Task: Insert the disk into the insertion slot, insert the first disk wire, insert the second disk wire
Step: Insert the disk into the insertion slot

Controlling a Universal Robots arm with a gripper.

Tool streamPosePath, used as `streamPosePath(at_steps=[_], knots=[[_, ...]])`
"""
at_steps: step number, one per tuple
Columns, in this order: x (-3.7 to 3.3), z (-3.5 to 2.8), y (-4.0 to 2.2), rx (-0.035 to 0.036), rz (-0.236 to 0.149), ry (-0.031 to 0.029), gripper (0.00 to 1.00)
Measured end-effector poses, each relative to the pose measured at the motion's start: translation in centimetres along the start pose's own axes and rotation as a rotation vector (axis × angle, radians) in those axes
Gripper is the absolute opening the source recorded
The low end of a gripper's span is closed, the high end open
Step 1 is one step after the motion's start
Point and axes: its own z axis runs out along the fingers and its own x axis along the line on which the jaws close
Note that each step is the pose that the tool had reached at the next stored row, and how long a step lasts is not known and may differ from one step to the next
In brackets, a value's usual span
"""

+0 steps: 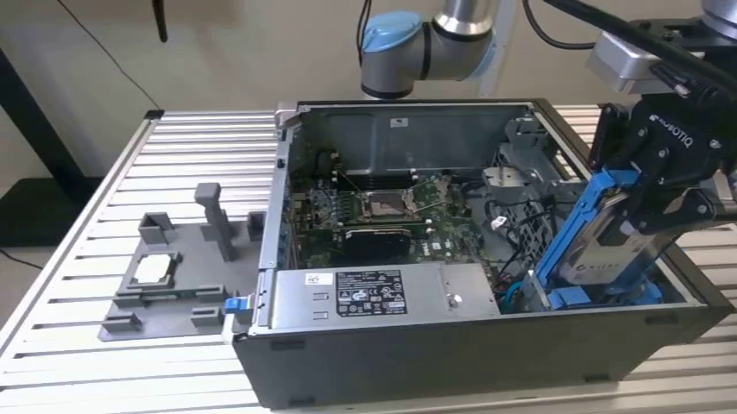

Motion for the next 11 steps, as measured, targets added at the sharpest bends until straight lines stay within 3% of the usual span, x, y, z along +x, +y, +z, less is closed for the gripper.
streamPosePath(at_steps=[11], knots=[[0.09, 1.99, -0.07, 0.0, 0.0, 0.0001, 0.32]])
